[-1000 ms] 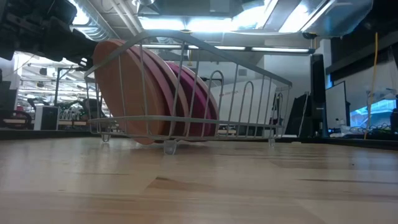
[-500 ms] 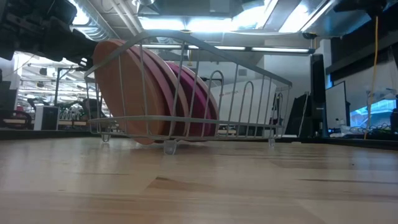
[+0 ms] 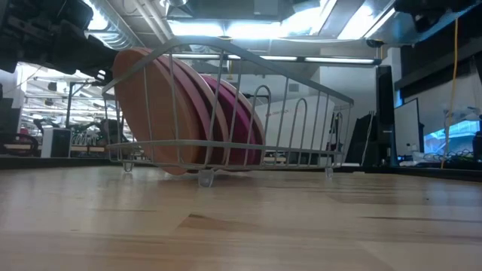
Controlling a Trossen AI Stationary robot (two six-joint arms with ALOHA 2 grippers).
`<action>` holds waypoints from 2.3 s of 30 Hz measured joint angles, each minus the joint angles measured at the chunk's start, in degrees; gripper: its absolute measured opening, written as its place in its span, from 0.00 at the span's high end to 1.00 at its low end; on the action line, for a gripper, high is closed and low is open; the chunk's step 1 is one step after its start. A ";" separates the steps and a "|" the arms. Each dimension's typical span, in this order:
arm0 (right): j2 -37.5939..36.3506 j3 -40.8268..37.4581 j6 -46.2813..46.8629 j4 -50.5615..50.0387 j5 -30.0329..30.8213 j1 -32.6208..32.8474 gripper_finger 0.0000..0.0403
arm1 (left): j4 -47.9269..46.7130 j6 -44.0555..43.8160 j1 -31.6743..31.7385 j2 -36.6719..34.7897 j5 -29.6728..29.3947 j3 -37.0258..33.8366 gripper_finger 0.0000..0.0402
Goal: Sort dishes
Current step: Return to Home Position
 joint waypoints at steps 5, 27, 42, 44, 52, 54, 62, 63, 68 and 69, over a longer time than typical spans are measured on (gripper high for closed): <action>-5.02 -8.18 -3.92 8.90 -8.91 -5.82 0.98 | 0.01 0.00 0.00 0.00 0.00 0.00 1.00; -25.75 -31.09 -3.58 10.39 -16.24 -13.76 0.98 | -0.03 0.00 -0.02 -0.04 -0.02 0.00 1.00; -25.31 -31.09 -3.57 9.91 -16.15 -13.61 0.98 | 1.16 0.00 -0.02 0.00 -0.02 -0.04 1.00; -25.26 -31.09 -3.57 9.91 -16.15 -13.61 0.98 | 1.21 0.00 -0.02 0.00 -0.04 -0.05 1.00; -25.29 -31.12 -3.57 9.80 -16.12 -13.61 0.98 | 1.25 0.00 -0.02 0.00 -0.02 -0.04 1.00; -25.26 -31.12 -3.57 9.78 -16.12 -13.61 0.98 | 1.25 0.00 -0.02 0.00 -0.02 -0.04 1.00; -25.27 -31.16 -3.57 9.75 -16.10 -13.61 0.98 | 1.25 0.00 -0.02 0.00 -0.02 -0.04 1.00; -25.26 -31.16 -3.57 9.74 -16.10 -13.61 0.98 | 1.25 0.00 -0.02 0.00 -0.01 -0.04 1.00; -25.27 -31.18 -3.57 9.74 -16.10 -13.61 0.98 | 1.25 0.00 -0.02 0.00 0.00 -0.04 1.00; -25.26 -31.18 -3.57 9.74 -16.10 -13.61 0.98 | 1.25 0.00 -0.02 0.00 0.00 -0.02 1.00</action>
